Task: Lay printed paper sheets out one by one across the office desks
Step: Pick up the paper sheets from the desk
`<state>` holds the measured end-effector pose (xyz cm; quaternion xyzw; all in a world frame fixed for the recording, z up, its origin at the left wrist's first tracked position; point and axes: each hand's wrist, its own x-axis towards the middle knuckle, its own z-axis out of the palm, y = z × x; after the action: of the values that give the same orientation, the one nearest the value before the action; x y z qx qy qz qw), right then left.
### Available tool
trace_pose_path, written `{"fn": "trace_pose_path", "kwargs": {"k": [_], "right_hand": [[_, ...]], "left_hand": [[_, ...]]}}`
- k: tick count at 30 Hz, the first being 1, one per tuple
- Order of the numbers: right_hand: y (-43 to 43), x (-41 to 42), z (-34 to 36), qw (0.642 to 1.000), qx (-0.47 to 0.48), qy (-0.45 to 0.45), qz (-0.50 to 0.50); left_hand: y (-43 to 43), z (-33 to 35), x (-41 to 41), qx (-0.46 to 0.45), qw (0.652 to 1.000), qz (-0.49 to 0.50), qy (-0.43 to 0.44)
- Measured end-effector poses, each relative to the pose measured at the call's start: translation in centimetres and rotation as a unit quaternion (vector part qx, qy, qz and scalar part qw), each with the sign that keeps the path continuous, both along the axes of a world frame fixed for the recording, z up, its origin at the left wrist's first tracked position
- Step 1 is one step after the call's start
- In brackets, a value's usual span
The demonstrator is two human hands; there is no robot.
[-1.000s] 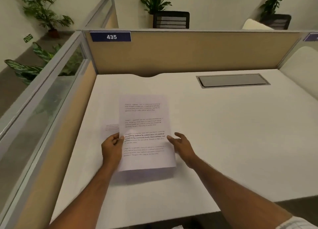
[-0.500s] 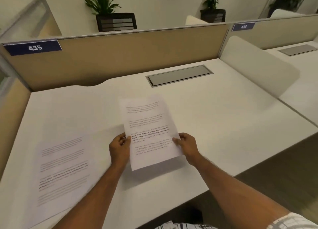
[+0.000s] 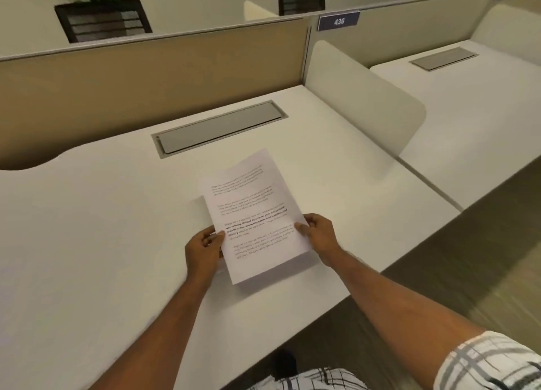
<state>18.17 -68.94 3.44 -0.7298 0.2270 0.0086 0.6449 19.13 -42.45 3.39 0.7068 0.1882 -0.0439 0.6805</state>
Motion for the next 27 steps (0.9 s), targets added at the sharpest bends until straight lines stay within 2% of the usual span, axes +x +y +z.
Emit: {"fn": "trace_pose_path", "kwargs": {"k": [3, 8, 12, 17, 21, 24, 26, 27], "right_hand": [[-4.1, 0.4, 0.3, 1.000, 0.000, 0.010, -0.018], [-9.4, 1.2, 1.9, 0.998, -0.022, 0.016, -0.064], [-13.4, 1.7, 2.7, 0.995, -0.035, 0.017, -0.088], [-18.0, 3.1, 2.4, 0.994, -0.036, 0.030, -0.094], [-21.7, 5.1, 1.7, 0.995, -0.047, 0.040, -0.077], [-24.4, 6.8, 1.0, 0.995, -0.077, 0.039, -0.049], [-26.0, 8.0, 0.2, 0.988, -0.147, 0.037, -0.023], [-26.6, 8.6, -0.1, 0.977, -0.211, 0.037, -0.003]], "left_hand": [[-3.0, 0.2, 0.9, 0.054, 0.998, -0.035, -0.001], [-7.1, -0.2, 3.4, 0.179, 0.968, -0.158, -0.077], [-10.9, -1.4, 4.9, 0.295, 0.893, -0.299, -0.164], [-15.2, -2.7, 5.7, 0.426, 0.791, -0.406, -0.166], [-18.5, -3.7, 6.4, 0.484, 0.754, -0.414, -0.158], [-20.8, -4.1, 6.5, 0.514, 0.746, -0.396, -0.148], [-22.4, -4.3, 6.7, 0.522, 0.745, -0.382, -0.161], [-23.2, -4.4, 6.7, 0.524, 0.746, -0.376, -0.165]]}}
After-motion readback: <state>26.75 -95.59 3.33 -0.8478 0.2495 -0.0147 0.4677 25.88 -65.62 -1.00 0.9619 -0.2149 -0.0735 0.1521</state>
